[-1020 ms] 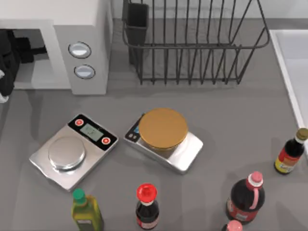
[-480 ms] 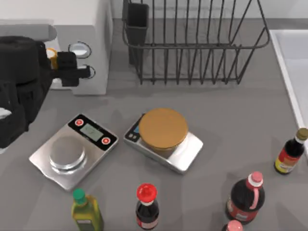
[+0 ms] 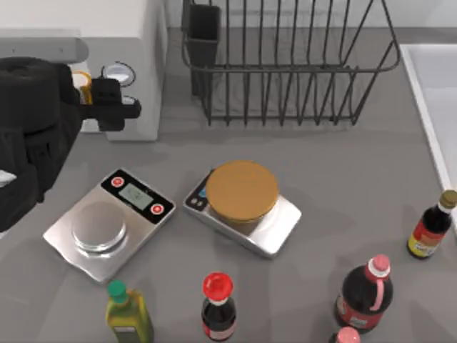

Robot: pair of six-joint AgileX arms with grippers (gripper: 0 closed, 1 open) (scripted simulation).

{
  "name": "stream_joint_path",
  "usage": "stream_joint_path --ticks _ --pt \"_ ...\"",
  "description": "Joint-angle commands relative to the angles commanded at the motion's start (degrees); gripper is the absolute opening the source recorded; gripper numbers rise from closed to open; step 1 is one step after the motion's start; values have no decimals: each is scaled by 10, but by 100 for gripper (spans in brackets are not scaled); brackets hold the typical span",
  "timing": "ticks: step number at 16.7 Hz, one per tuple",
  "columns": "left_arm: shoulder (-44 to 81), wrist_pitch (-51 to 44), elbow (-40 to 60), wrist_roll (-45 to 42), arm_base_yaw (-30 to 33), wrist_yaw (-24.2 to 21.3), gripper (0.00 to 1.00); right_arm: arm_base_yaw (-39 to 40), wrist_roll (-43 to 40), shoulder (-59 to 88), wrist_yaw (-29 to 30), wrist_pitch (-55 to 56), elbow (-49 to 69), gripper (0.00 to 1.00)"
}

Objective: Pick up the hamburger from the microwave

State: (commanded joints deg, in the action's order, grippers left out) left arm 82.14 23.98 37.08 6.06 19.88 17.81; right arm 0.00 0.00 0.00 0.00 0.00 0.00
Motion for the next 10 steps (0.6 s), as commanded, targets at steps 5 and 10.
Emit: stream_joint_path --ticks 5,10 --pt "74 126 7 3 -10 -34 0 0 0 0 0 0 0 100" --pt "215 339 -36 4 -8 -36 0 0 0 0 0 0 0 100"
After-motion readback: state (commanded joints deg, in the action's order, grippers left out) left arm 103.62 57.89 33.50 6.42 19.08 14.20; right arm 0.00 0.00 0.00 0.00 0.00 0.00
